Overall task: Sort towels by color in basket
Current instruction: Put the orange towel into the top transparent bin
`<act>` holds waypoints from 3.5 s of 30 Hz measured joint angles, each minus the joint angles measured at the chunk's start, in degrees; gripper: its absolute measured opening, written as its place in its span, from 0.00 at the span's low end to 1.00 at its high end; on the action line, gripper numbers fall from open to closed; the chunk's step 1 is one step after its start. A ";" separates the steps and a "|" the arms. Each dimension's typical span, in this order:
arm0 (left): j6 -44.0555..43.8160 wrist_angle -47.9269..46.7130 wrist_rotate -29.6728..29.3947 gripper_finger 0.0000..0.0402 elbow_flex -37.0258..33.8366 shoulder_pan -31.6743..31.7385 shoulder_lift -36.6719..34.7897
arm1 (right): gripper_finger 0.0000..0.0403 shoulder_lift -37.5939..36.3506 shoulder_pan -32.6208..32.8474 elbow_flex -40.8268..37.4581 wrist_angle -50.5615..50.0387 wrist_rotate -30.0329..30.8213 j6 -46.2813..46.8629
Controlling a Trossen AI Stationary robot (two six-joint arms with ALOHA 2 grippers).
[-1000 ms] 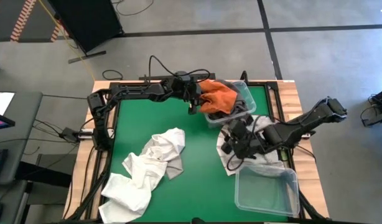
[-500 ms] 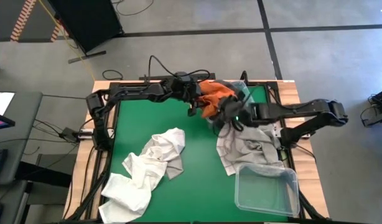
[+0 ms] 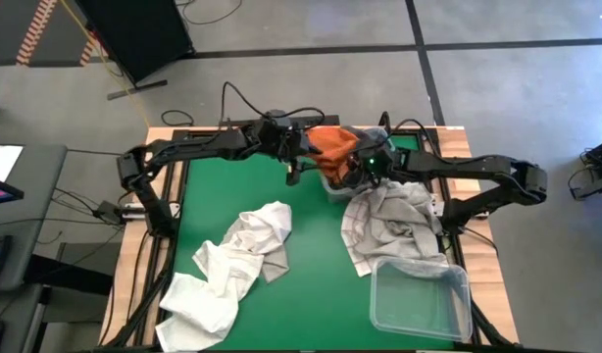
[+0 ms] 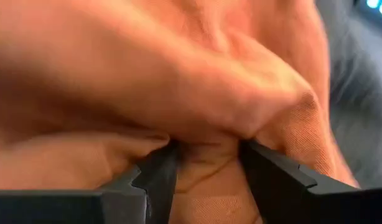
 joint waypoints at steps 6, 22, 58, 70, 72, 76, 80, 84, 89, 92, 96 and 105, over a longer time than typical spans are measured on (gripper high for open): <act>2.18 -12.82 -2.55 0.48 0.00 -0.18 -7.47 | 0.54 -0.15 -4.88 -3.61 1.35 -6.18 5.61; 0.08 -35.87 -8.89 0.48 0.00 -5.07 -17.41 | 0.54 -0.24 -5.86 -2.63 1.26 -9.19 11.67; -10.25 -46.04 -16.28 0.48 -0.76 -19.24 -17.41 | 0.54 12.23 1.50 16.50 7.98 -8.33 -6.03; -10.64 -46.34 -19.34 0.48 -0.75 -22.72 -17.41 | 0.11 11.60 -0.30 16.52 -1.36 -5.56 -4.93; -10.65 -46.34 -19.46 0.48 -0.76 -22.79 -17.41 | 0.05 10.81 0.60 16.52 -3.88 -5.54 -5.09; -10.77 -46.42 -19.58 0.48 -0.76 -22.83 -17.41 | 0.07 8.98 1.70 16.52 -12.34 -5.58 -1.52; -10.67 -46.42 -21.09 0.48 -0.75 -22.83 -17.41 | 0.06 8.11 1.17 16.52 -20.89 -5.78 2.21; -10.67 -46.19 -21.48 0.48 -0.74 -22.83 -17.41 | 0.06 8.91 -1.52 16.05 -22.40 -8.88 4.77; -11.44 -46.29 -21.53 0.48 -0.74 -22.83 -17.39 | 0.08 13.00 -5.76 15.12 -20.06 -14.77 6.53; -11.49 -46.49 -21.53 0.48 -0.74 -22.83 -17.39 | 0.08 16.27 -7.50 15.13 -18.89 -16.95 7.21; -11.48 -46.84 -21.51 0.48 -0.74 -22.83 -17.39 | 0.09 20.44 -9.14 15.22 -16.96 -21.09 7.46; -12.23 -48.87 -21.51 0.48 -0.74 -22.83 -17.39 | 0.09 24.72 -9.98 15.26 -16.11 -24.97 7.75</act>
